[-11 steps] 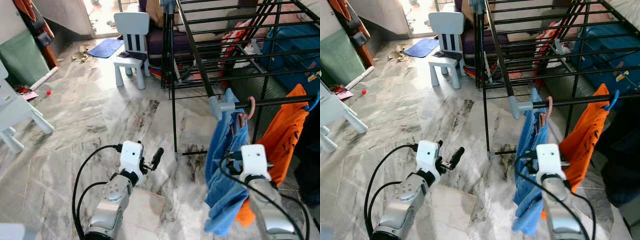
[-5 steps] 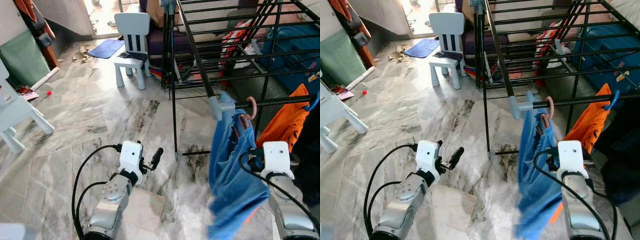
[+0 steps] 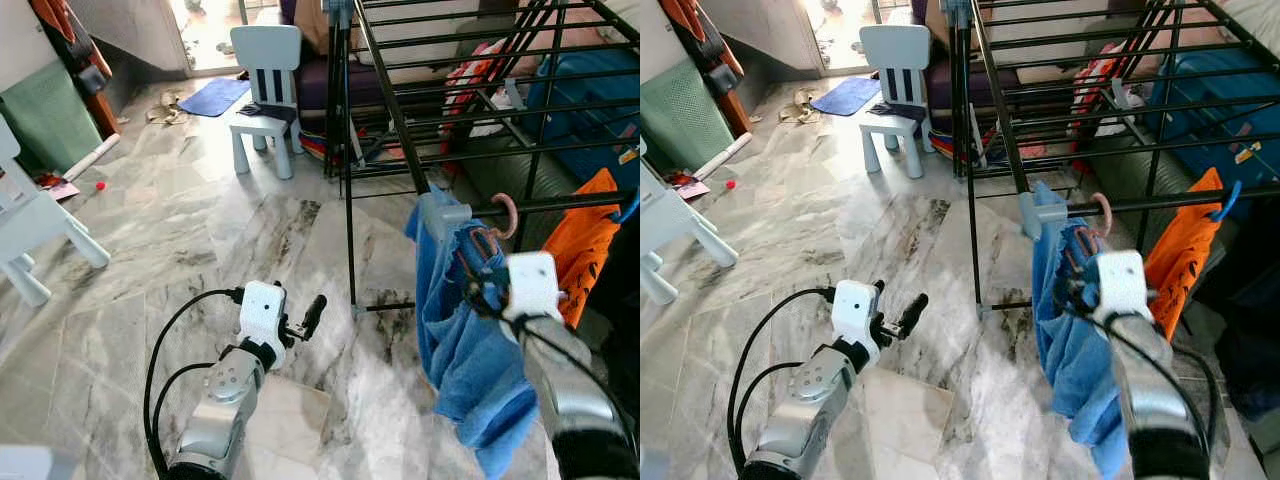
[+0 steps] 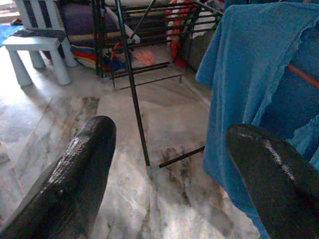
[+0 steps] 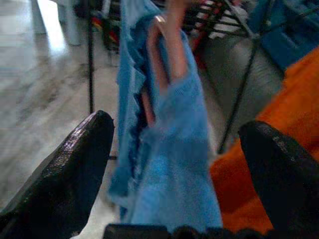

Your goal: Hang hanger

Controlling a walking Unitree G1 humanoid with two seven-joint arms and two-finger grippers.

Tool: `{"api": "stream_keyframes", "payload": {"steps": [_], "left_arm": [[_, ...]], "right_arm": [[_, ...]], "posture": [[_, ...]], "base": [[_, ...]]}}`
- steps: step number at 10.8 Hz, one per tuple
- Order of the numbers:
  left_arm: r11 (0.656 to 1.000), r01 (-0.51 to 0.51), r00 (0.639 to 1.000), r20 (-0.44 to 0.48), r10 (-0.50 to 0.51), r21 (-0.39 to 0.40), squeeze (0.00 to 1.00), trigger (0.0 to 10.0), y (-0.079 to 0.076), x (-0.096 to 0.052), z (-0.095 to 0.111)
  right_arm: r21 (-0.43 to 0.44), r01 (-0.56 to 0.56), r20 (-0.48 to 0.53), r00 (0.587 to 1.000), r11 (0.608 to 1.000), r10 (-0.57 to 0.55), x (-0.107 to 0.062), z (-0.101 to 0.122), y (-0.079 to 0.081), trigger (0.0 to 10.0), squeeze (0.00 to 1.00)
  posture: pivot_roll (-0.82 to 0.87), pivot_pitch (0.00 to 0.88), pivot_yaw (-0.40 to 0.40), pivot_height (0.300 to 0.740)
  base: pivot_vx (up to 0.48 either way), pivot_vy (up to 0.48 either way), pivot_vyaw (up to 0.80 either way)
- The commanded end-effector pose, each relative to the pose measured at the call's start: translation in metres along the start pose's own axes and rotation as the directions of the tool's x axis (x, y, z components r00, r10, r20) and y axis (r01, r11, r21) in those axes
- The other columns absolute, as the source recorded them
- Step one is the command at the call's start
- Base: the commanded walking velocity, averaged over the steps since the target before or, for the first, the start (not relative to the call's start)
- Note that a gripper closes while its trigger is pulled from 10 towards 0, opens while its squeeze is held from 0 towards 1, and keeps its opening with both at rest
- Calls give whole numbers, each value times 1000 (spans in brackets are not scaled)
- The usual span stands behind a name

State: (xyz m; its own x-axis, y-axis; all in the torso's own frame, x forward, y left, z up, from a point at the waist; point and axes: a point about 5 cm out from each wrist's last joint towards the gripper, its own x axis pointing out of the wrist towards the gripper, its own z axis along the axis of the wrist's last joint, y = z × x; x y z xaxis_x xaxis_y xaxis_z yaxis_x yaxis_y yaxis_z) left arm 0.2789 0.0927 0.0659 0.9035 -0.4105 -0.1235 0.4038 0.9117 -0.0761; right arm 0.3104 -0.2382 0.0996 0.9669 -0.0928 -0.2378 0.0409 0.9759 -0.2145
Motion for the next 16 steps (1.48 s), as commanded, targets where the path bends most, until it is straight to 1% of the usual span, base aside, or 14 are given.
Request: {"api": "stream_keyframes", "payload": {"steps": [1,2,5,6,8,10,11,12,14,16], "left_arm": [[1000,-4,1000,-12,4,13,0,10000,2,1,0],[1000,-8,1000,-15,8,14,0,10000,2,0,-1],[1000,-6,1000,-25,6,19,0,10000,2,-1,-2],[1000,-4,1000,-27,5,19,0,10000,1,0,-3],[1000,-1,1000,-29,1,18,0,10000,0,0,-3],[1000,-6,1000,-29,6,18,0,10000,1,0,-3],[1000,-7,999,-31,7,18,0,10000,1,0,-4],[1000,-5,1000,-31,5,17,0,10000,1,0,-4],[1000,-1,1000,-30,1,18,0,10000,1,0,-3],[1000,0,1000,-31,0,18,0,10000,0,1,-4]], "right_arm": [[15,-9,-14,1000,1000,9,3,0,-1,3059,0],[50,-22,-23,999,999,23,5,-1,-1,0,0],[71,-47,-59,997,996,51,4,-7,-4,0,0],[73,-36,-64,997,997,41,4,-8,-8,0,0],[78,-36,-69,997,996,41,4,-8,-9,0,0],[86,-50,-86,995,995,58,2,-10,-7,0,0],[106,-60,-107,992,993,71,-2,-16,-2,0,0],[108,-67,-114,990,992,79,-5,-20,2,0,0],[111,-60,-124,990,992,74,-8,-23,3,0,0],[104,-38,-132,990,994,51,-9,-24,-2,0,0]], "posture": [[-142,57,74,740],[-138,58,72,740],[-144,58,74,740],[-146,58,74,740],[-147,59,74,740],[-144,60,72,740],[-144,60,72,740],[-148,63,72,740],[-150,62,73,740],[-152,62,73,740]], "base": [[0,0,0],[0,0,0],[0,0,0],[0,0,0],[0,0,0],[0,0,0],[0,0,0],[0,0,0],[0,0,0],[0,0,0]]}}
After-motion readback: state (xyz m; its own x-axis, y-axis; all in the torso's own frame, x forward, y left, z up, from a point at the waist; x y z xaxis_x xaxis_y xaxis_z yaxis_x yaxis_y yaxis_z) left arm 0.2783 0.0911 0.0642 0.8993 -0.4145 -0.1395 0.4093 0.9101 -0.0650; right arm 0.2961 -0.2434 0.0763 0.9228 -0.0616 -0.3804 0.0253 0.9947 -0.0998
